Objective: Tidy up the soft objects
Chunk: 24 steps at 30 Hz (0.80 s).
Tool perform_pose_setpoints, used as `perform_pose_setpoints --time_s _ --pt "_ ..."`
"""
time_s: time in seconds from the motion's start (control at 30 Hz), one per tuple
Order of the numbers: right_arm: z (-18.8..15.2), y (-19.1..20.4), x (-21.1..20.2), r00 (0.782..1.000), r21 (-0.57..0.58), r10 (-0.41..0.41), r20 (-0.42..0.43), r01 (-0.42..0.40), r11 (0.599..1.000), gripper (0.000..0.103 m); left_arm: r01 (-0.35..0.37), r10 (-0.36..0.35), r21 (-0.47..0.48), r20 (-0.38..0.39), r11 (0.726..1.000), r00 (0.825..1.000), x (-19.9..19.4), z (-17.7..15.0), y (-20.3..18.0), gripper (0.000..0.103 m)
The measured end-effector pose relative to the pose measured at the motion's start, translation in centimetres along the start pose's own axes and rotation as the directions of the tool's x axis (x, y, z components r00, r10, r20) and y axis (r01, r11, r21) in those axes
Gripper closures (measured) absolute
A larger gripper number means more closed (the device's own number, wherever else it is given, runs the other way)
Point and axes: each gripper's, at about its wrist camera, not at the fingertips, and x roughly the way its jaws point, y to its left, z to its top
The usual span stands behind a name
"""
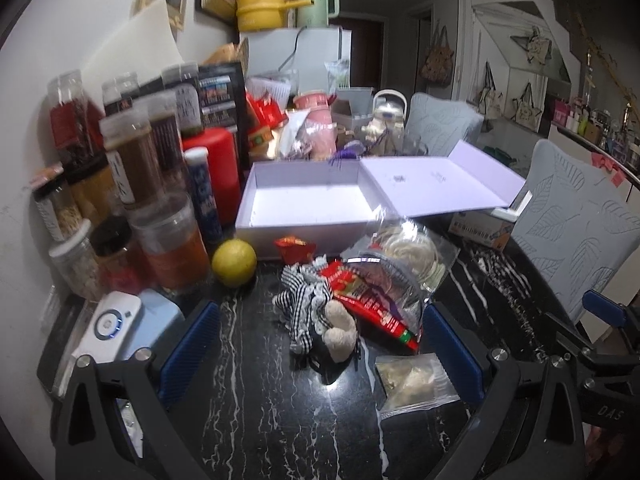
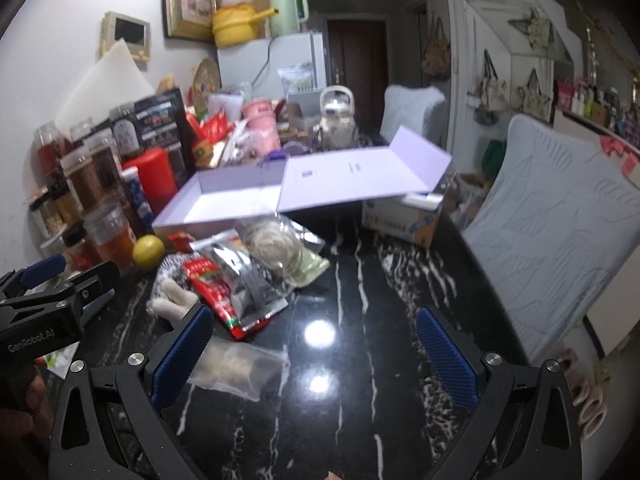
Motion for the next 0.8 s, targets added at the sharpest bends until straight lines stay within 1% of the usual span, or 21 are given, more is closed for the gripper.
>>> perform_pose_setpoints --time_s 0.07,0.1,0.17,0.33,0.37,0.47,0.6,0.7,0.8 --pt "-0.3 0.0 1.2 1.0 0.004 0.005 -0.03 -0.005 1.0 0.0 0.002 -0.002 0.003 -0.048 1.0 0.999 0.8 -0.3 0.0 0.0" --pt "-0.5 0.0 1.8 0.999 0.003 0.009 -0.047 -0.009 1.0 0.0 0.002 -0.002 0.009 -0.059 1.0 0.998 1.0 -0.4 0.0 0.0" --pt "-0.7 0.1 3.0 0.997 0.003 0.02 -0.075 -0.019 1.0 0.0 0.015 -0.014 0.016 -0.066 1.0 0.998 1.6 -0.4 0.1 0.0" --pt "-1.4 1.1 5.4 0.988 0.035 0.076 -0.135 -0.072 0.997 0.0 0.022 -0.019 0.029 -0.083 0.999 0.996 2.7 -0.6 1.3 0.0" --pt "-1.7 1.4 5.8 0.986 0.037 0.077 -0.146 -0.072 0.997 0.0 0.016 -0.013 0.034 -0.086 0.999 0.996 3.0 -0.6 1.6 0.0" --pt "-2.1 2.6 6.9 0.982 0.027 0.069 -0.177 -0.065 0.998 0.0 0.027 -0.025 0.017 -0.098 1.0 0.995 3.4 -0.8 2.6 0.0" --pt "-2.4 4.6 7.8 0.977 -0.014 0.081 -0.196 -0.085 0.996 0.0 0.021 -0.019 0.016 -0.107 1.0 0.994 3.8 -0.5 3.6 0.0" --pt "-2.6 5.8 8.9 0.974 -0.058 0.038 -0.223 -0.053 0.997 0.0 0.012 -0.01 0.023 -0.109 1.0 0.994 4.2 -0.2 4.2 0.0" --pt "-3.1 6.5 10.4 0.965 -0.076 0.032 -0.261 -0.054 0.996 0.0 0.027 -0.024 0.022 -0.112 0.999 0.993 5.0 -0.2 4.5 0.0"
